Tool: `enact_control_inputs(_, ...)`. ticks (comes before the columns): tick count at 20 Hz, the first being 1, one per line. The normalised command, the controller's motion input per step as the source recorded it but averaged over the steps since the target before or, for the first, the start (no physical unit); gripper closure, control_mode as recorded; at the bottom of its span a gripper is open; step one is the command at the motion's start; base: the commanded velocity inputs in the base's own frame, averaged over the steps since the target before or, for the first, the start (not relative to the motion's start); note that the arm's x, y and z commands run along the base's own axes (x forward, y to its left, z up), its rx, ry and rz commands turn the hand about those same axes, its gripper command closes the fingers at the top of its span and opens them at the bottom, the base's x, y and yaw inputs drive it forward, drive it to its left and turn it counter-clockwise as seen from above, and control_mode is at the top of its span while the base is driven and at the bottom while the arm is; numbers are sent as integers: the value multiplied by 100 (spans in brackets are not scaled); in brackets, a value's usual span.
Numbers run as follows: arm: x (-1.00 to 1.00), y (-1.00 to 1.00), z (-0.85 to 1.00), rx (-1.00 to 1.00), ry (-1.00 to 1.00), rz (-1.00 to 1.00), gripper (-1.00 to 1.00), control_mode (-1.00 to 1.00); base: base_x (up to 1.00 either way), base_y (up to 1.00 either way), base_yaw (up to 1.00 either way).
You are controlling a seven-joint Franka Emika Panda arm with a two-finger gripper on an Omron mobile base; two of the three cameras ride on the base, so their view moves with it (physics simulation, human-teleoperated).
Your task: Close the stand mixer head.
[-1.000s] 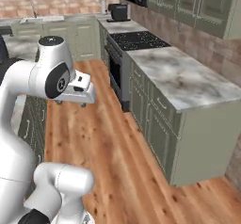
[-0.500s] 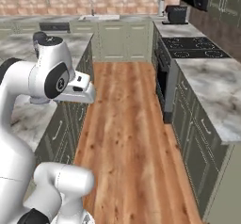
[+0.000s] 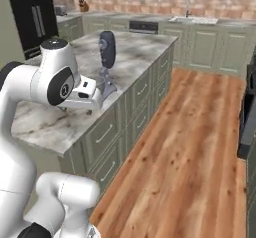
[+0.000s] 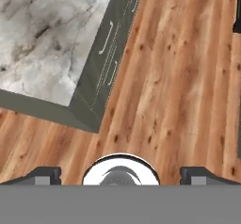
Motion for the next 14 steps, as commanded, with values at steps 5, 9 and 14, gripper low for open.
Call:
enact_control_inputs(5,0,0,0,0,0,0,-100,100,-16,-28,61)
enact_control_inputs(9,0,0,0,0,0,0,-100,100,-27,6,66)
enact_control_inputs(14,0,0,0,0,0,0,-100,100,-45,30,57)
